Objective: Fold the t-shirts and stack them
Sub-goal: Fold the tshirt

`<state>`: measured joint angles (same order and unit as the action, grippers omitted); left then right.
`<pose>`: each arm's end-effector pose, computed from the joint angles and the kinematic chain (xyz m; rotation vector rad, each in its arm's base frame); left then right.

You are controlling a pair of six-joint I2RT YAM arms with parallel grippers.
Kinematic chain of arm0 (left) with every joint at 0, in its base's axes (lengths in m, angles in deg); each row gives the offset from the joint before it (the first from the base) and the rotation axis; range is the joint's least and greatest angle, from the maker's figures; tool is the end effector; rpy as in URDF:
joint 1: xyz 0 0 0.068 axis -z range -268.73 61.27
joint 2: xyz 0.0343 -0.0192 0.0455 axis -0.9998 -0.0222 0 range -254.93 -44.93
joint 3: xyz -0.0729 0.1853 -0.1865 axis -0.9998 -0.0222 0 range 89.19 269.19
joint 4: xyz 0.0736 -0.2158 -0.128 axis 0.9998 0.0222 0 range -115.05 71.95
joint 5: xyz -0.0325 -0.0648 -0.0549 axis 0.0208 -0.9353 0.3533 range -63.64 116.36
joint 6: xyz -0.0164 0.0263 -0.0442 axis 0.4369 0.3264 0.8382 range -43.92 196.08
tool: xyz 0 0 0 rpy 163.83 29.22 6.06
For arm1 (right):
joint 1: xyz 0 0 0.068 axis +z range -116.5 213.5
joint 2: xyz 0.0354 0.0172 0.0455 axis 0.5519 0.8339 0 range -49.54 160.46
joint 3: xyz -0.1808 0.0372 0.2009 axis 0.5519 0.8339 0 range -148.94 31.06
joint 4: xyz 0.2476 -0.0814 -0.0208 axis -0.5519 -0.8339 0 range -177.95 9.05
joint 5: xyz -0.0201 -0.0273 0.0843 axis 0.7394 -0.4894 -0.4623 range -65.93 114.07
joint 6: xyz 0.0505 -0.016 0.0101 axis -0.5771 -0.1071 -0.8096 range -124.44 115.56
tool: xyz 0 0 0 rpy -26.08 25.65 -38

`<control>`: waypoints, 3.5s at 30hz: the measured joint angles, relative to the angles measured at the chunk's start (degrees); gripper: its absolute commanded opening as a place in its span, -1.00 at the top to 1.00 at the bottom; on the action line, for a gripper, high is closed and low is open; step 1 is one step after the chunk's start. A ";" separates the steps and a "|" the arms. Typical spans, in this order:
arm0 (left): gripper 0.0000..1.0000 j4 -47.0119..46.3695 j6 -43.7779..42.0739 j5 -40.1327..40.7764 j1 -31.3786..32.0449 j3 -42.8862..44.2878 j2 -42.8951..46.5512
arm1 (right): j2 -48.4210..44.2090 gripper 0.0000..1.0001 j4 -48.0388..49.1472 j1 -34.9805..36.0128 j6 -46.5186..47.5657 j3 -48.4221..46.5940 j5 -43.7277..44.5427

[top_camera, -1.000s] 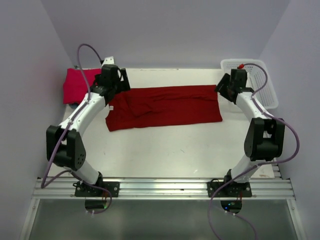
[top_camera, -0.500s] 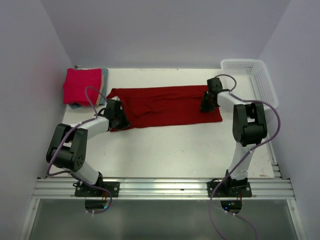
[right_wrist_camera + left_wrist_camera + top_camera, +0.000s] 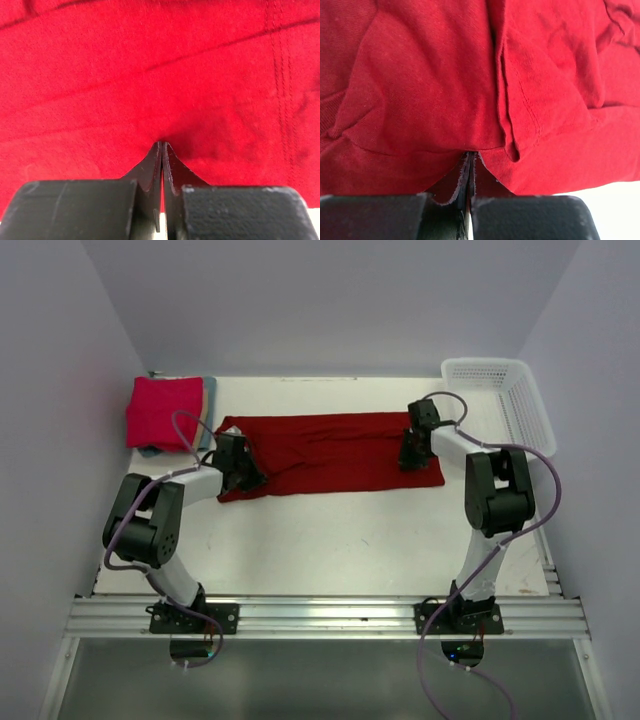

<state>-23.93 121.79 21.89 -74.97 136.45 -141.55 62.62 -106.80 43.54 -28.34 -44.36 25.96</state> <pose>0.3152 -0.0801 0.1444 -0.6617 2.4398 -0.5361 0.3963 0.0690 0.1622 0.3328 2.6500 0.1477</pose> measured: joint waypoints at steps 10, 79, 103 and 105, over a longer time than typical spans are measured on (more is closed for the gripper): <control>1.00 0.81 0.22 0.59 -0.90 4.61 -4.13 | -6.34 1.00 0.74 0.63 -0.09 8.66 1.31; 1.00 5.20 -10.93 -19.98 -7.28 42.34 -32.52 | -12.63 1.00 -11.56 20.59 -11.98 16.90 22.56; 1.00 15.19 -12.41 -20.74 -8.79 61.05 -42.40 | -17.16 1.00 -5.68 55.34 -22.99 21.38 4.31; 1.00 15.76 -12.39 -21.51 -8.81 62.69 -43.45 | -16.63 1.00 -6.49 57.48 -24.04 20.63 3.30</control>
<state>-8.17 109.40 0.38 -83.78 199.14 -185.00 45.98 -113.29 101.03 -52.38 -23.73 29.26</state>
